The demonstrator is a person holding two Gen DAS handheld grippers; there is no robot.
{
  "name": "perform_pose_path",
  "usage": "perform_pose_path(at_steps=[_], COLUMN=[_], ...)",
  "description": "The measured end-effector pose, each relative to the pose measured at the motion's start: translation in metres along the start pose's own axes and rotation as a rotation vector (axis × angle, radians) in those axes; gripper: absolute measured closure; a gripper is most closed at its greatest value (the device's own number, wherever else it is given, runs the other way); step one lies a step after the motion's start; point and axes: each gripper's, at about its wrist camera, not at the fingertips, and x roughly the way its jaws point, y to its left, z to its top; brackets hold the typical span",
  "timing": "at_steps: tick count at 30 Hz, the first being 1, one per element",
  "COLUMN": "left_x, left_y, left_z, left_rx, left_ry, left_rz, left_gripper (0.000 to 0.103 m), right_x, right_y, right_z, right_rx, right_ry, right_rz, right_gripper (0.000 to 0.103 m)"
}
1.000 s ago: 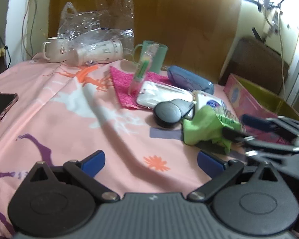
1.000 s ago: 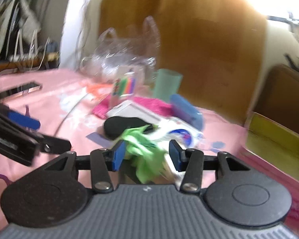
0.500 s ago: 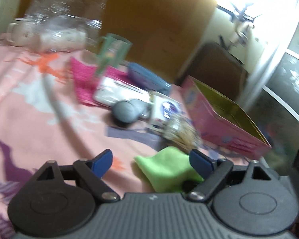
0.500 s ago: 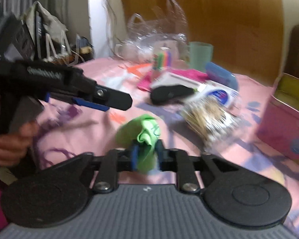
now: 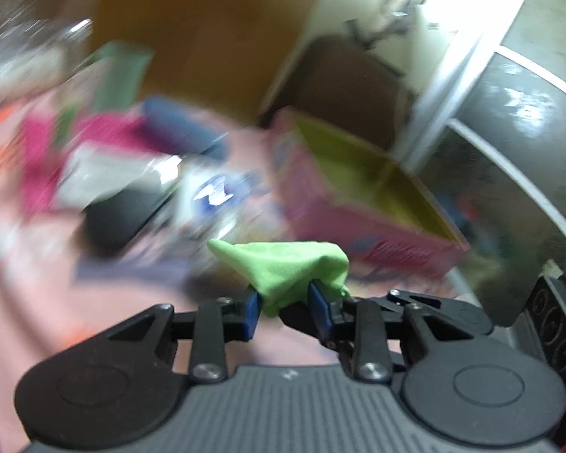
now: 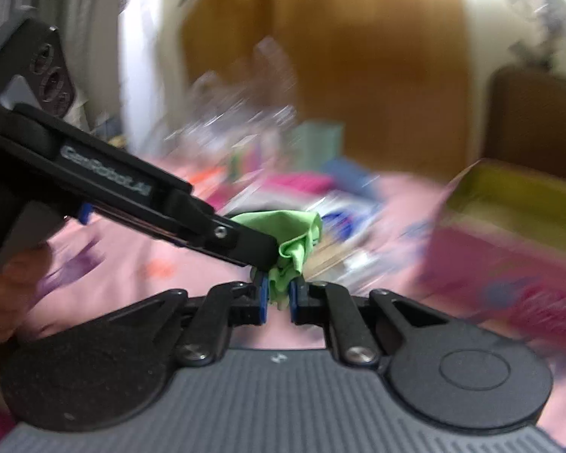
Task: Organize soft objects
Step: 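Carry the green cloth into the pink tin and open the right gripper, then grasp the bag of cotton swabs with the left gripper and lift it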
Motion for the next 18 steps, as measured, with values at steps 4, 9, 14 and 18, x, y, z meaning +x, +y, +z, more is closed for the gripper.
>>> perform_pose_path(at_steps=[4, 9, 14, 18], left_x=[0.036, 0.09, 0.091, 0.051], left_y=[-0.049, -0.092, -0.083, -0.037], left_z=[0.039, 0.07, 0.066, 0.047], left_rx=[0.141, 0.193, 0.163, 0.096], left_ry=[-0.033, -0.032, -0.061, -0.104], left_rz=[-0.051, -0.077, 0.006, 0.072], left_gripper=[0.076, 0.064, 0.048, 0.047], right_x=[-0.006, 0.009, 0.004, -0.028], right_y=[-0.036, -0.103, -0.134, -0.124], right_z=[0.02, 0.033, 0.014, 0.0], right_rx=[-0.007, 0.085, 0.144, 0.242], right_ry=[-0.074, -0.053, 0.003, -0.094], right_rz=[-0.19, -0.416, -0.563, -0.51], right_gripper=[0.089, 0.085, 0.045, 0.043])
